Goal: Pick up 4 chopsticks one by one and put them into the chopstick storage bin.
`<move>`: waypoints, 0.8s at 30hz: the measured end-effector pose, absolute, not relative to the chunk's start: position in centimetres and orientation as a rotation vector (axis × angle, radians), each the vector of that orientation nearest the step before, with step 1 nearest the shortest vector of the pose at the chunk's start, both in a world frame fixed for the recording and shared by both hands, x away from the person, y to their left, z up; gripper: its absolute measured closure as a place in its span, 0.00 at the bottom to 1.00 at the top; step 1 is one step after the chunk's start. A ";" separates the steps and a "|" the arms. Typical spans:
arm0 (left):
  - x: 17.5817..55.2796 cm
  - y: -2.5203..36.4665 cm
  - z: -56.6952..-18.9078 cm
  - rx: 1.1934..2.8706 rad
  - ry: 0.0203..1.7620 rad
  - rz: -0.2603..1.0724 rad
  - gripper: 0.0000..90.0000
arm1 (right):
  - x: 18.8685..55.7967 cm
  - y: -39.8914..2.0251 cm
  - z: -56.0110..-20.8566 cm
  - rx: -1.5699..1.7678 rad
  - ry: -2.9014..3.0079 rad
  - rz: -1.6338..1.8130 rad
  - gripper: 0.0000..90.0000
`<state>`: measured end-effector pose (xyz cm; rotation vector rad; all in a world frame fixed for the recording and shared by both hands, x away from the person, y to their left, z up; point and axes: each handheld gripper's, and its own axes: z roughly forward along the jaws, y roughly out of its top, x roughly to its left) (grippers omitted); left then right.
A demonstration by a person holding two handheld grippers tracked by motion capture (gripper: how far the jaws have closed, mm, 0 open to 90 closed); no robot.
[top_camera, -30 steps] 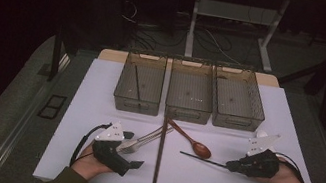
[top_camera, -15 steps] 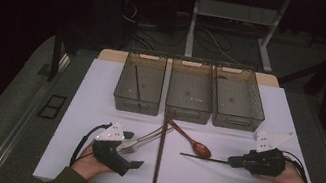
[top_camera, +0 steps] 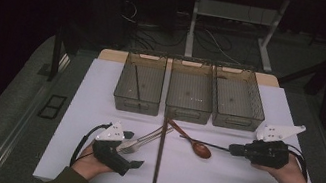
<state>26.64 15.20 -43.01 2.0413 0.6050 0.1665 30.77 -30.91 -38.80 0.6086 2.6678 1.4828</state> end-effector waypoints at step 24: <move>26.7 15.3 -43.0 2.043 0.607 0.176 0.00 | 34.1 -27.1 -35.7 0.814 2.451 1.508 0.95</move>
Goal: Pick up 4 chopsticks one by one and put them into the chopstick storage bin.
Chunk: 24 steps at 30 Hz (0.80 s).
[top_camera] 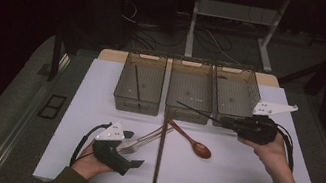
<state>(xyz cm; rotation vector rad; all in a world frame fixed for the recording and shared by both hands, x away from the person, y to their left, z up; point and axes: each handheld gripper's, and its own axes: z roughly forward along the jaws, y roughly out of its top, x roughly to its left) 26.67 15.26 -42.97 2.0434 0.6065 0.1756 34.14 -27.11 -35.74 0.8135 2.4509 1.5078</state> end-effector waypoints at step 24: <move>26.8 15.3 -43.4 2.037 0.620 0.210 0.00 | 40.4 -17.0 -33.8 0.910 2.393 1.400 0.95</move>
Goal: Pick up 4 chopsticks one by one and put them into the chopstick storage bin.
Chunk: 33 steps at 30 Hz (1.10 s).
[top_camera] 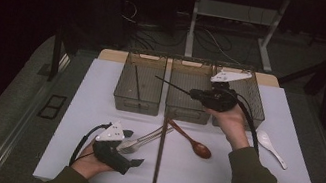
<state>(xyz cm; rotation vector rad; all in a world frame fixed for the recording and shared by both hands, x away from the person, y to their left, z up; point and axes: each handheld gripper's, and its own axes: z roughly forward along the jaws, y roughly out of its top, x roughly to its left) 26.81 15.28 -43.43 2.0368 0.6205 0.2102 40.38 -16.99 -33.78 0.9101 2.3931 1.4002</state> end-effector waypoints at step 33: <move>26.8 15.6 -43.1 2.011 0.603 0.198 0.00 | 48.7 -6.0 -36.1 1.148 2.368 1.115 0.95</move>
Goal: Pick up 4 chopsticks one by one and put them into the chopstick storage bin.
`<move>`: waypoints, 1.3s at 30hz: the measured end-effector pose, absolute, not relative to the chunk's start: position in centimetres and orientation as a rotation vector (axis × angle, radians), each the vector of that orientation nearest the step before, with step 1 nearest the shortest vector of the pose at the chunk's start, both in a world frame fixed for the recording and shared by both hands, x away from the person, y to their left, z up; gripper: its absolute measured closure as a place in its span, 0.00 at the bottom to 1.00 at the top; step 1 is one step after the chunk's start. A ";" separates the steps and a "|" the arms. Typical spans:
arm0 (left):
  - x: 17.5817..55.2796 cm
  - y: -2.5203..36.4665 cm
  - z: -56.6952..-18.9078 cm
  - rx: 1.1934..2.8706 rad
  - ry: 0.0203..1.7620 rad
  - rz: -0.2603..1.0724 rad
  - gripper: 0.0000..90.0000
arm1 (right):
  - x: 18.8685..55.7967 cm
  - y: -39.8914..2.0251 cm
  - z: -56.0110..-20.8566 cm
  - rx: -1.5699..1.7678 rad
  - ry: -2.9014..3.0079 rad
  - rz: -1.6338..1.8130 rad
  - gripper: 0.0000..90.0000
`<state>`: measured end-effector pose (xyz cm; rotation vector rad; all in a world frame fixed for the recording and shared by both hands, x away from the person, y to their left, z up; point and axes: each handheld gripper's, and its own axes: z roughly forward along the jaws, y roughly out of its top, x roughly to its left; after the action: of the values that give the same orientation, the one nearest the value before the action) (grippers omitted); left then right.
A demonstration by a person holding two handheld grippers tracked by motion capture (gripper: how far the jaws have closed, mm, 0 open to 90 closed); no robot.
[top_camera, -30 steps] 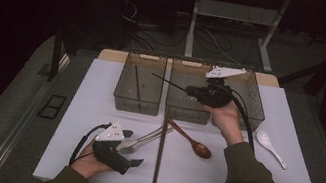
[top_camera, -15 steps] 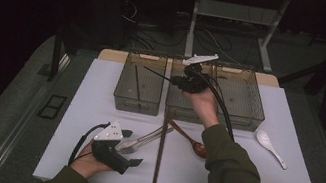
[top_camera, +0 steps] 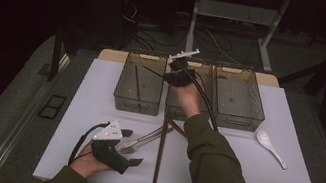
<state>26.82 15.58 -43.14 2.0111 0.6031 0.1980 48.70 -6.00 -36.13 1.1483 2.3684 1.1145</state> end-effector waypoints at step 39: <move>26.8 15.4 -43.0 2.015 0.598 0.188 0.00 | 49.2 -3.1 -36.6 1.115 2.452 1.135 0.59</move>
<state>26.80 15.42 -43.04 2.0148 0.5981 0.1882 49.16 -3.06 -36.62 1.1149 2.4520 1.1355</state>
